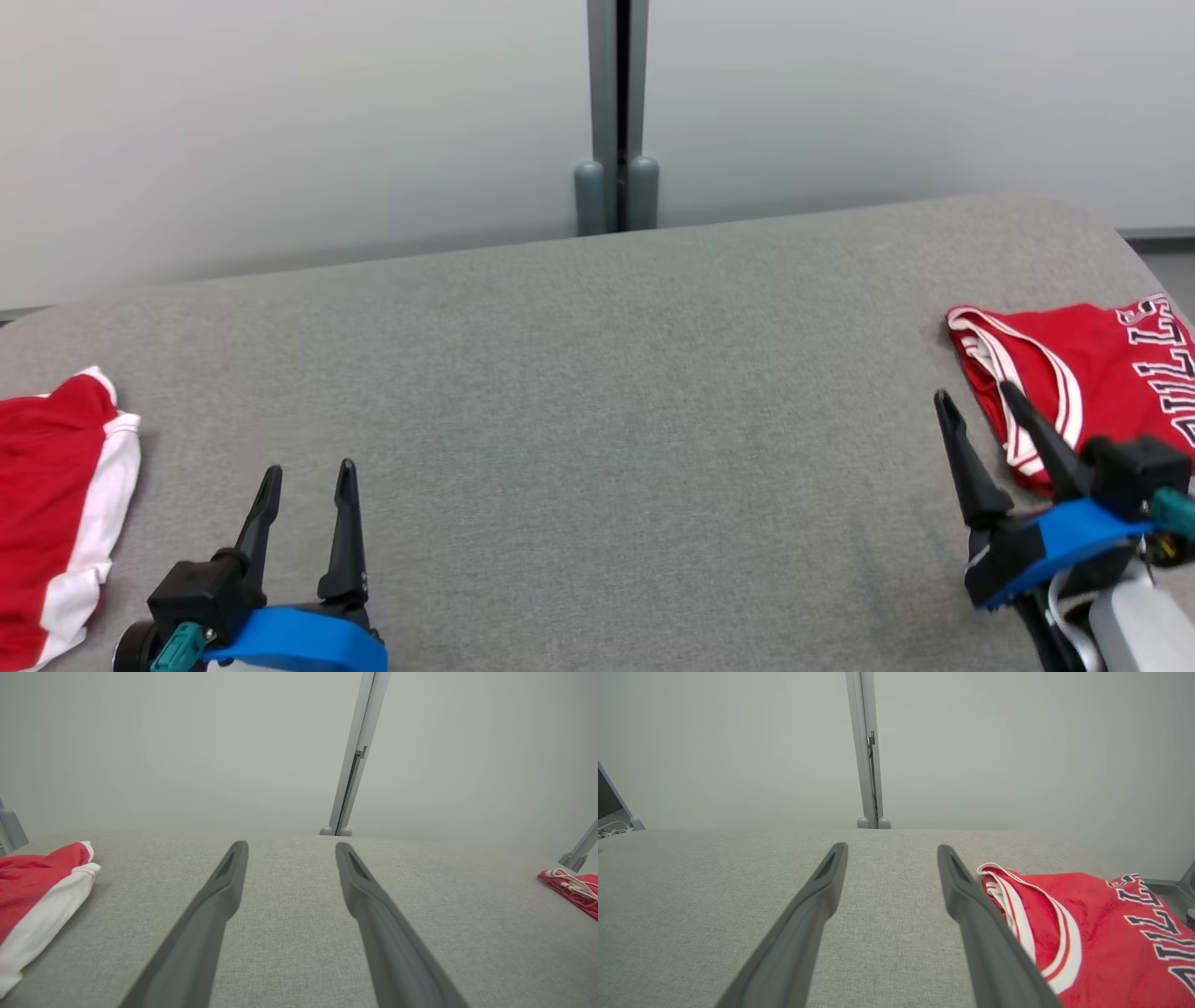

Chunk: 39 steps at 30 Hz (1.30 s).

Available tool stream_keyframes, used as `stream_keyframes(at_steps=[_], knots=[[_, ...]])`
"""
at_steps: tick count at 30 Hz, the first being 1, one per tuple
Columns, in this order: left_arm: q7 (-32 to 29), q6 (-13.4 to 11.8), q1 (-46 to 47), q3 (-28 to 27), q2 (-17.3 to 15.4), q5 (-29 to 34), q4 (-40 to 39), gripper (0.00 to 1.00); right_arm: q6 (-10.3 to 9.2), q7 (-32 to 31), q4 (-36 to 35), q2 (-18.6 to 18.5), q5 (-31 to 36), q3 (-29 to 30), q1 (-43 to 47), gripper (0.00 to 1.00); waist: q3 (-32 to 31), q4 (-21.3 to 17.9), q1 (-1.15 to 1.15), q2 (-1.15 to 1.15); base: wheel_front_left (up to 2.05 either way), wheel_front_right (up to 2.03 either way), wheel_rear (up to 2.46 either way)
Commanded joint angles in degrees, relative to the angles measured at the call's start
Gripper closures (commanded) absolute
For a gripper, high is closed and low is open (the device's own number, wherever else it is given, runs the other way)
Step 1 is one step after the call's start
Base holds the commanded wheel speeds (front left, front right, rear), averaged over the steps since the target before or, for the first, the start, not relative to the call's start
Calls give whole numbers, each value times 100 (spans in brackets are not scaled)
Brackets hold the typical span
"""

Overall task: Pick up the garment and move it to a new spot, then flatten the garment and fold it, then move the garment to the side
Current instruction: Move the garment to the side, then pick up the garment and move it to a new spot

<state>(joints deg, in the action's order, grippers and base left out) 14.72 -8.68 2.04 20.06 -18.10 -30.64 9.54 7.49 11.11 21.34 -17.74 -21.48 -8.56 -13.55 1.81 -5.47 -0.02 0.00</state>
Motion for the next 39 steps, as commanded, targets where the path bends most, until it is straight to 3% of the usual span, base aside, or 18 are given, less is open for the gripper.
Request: stream_keyframes(at_steps=[1, 8, 22, 29, 39], knots=[[24, 10, -60, -44, -13, -15, 46, 0, 1, -32, -124, 91, 113, 132, 219, 0, -49, 39, 2, 0, 0, 0, 0], [51, 139, -270, -264, 100, -64, 261, 0, 1, -391, -965, 647, 535, 694, 1089, 0, -201, 181, 2, 0, 0, 0, 0], [53, 418, -244, -600, 356, 281, 369, 0, 1, -830, -1583, 830, 767, 902, 1408, 0, -128, 359, 2, 0, 0, 0, 0], [52, 547, -170, -727, 397, 392, 425, 0, 1, -793, -1565, 812, 822, 953, 1447, 0, -57, 930, 2, 0, 0, 0, 0], [53, 675, -176, -916, 476, 587, 401, 0, 1, -450, -1182, 913, 885, 876, 1359, 0, -11, 2288, 2, 0, 0, 0, 0]])
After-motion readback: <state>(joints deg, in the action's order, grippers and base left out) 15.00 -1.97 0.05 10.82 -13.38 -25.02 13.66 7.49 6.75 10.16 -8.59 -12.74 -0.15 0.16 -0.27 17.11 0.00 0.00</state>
